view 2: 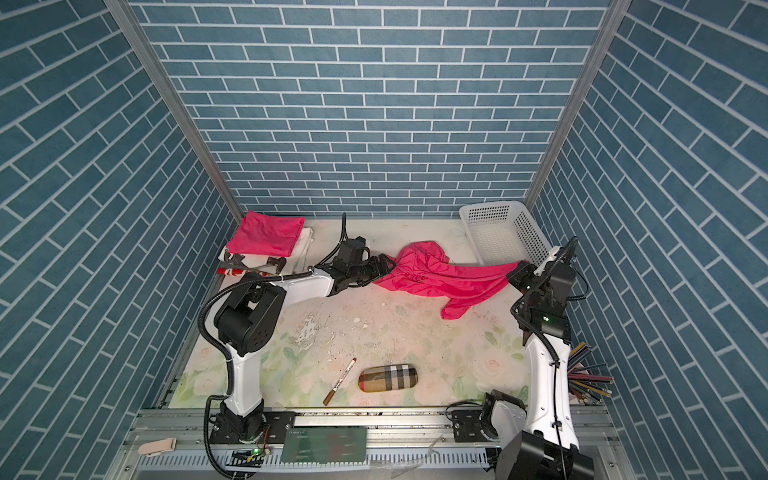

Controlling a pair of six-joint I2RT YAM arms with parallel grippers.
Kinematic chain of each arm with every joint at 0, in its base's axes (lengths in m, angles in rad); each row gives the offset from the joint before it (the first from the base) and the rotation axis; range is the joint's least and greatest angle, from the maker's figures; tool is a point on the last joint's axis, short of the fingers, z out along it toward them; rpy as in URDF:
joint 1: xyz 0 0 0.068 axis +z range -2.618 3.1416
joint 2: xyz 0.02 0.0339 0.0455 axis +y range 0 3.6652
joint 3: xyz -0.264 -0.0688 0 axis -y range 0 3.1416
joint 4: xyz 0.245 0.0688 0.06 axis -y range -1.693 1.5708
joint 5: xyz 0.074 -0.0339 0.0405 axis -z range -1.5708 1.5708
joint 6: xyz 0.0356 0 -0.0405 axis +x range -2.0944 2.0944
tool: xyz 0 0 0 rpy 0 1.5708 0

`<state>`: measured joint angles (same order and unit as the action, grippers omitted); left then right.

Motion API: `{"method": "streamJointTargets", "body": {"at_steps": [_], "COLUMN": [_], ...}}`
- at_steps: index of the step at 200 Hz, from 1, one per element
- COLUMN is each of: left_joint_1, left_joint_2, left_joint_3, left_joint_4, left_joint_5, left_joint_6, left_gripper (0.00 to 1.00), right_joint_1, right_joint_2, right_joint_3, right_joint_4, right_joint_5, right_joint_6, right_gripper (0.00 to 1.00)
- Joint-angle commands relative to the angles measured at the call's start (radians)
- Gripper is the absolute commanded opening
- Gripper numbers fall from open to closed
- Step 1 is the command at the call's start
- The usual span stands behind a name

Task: Fold and stack the t-shirts
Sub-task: 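Grasp the shirt with the left gripper and lift it spread with both grippers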

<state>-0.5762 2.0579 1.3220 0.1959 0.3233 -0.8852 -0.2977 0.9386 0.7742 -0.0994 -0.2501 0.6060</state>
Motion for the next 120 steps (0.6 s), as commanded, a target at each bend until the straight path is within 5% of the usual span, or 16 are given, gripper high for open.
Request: {"method": "streamJointTargets", "body": {"at_steps": [1,53,98,120], "left_joint_1": [-0.016,-0.016,0.0,0.022], "left_joint_2": [0.066,0.151,0.171,0.075], "left_joint_3": [0.07,0.142,0.171,0.189], "left_joint_4": [-0.041,-0.003,0.066,0.026], "left_joint_5": [0.004,-0.055,-0.079,-0.102], "left_joint_6": [-0.011,-0.018,-0.005,0.047], "left_gripper": [0.88,0.62,0.0,0.0], "right_joint_1": [-0.003,-0.003,0.056,0.132], "right_joint_2": [-0.01,-0.014,0.017,0.064], "right_joint_3": [-0.029,-0.061,-0.032,0.02], "right_joint_4": [0.039,0.062,0.058,0.038], "right_joint_5": [-0.039,-0.074,-0.075,-0.058], "right_joint_6": [0.027,0.02,-0.028,-0.076], "right_gripper": [0.0,0.0,0.0,0.0]}}
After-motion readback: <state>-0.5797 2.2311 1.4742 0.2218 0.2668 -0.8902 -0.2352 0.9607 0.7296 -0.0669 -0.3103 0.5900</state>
